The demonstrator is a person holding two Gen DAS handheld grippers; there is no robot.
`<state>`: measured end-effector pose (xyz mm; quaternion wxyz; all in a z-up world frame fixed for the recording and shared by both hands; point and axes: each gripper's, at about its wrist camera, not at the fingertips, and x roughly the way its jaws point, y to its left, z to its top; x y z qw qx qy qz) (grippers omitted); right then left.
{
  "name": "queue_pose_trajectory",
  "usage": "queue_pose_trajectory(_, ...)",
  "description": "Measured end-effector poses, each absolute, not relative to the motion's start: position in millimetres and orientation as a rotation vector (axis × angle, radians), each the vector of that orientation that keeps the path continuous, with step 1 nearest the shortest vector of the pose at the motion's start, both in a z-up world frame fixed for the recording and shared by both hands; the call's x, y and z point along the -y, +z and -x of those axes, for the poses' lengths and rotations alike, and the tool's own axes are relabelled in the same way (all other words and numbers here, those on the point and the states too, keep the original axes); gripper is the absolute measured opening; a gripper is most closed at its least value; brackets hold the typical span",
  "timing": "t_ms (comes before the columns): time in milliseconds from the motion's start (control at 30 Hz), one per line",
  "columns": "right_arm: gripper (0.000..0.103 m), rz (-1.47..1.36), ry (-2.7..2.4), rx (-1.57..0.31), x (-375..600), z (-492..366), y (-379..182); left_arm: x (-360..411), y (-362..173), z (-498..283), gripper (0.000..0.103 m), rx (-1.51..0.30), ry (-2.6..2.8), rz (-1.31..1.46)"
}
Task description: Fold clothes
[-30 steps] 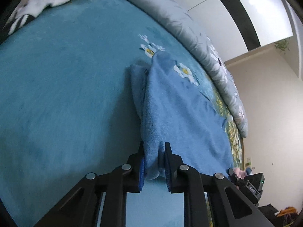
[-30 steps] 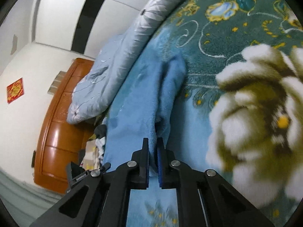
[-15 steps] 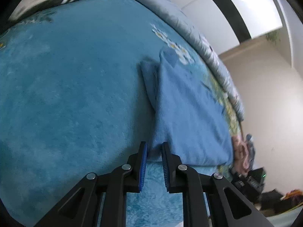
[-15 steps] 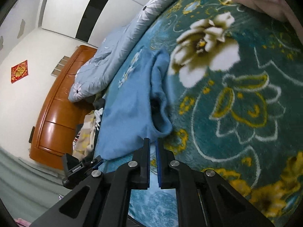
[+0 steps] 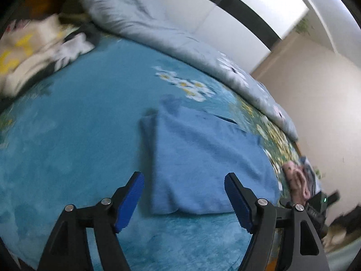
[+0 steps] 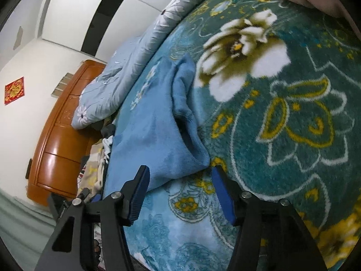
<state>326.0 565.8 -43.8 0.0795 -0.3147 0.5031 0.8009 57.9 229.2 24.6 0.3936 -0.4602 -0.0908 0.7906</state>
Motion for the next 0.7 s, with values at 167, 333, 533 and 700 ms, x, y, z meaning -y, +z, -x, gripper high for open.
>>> queue_pose_trajectory(167,0.059,0.923,2.378,-1.568,-562.7,-318.1,-48.7,-285.6,18.5,-64.7,0.077,0.166,1.890,1.178)
queue_pose_trajectory(333,0.059,0.762,2.319,-1.665,-563.9,-312.6,-55.1,-334.5,-9.0,-81.0,0.077,0.094,1.764,1.250)
queue_pose_trajectory(533,0.009,0.694,2.281,-1.671,-569.7,-309.1,-48.1,-333.8,-21.4,-88.7,0.077,0.071,1.715,1.260)
queue_pose_trajectory(700,0.008,0.734,2.474,-1.344,-545.8,-278.8,9.1,-282.7,-10.2,-74.4,0.077,0.230,1.709,1.254)
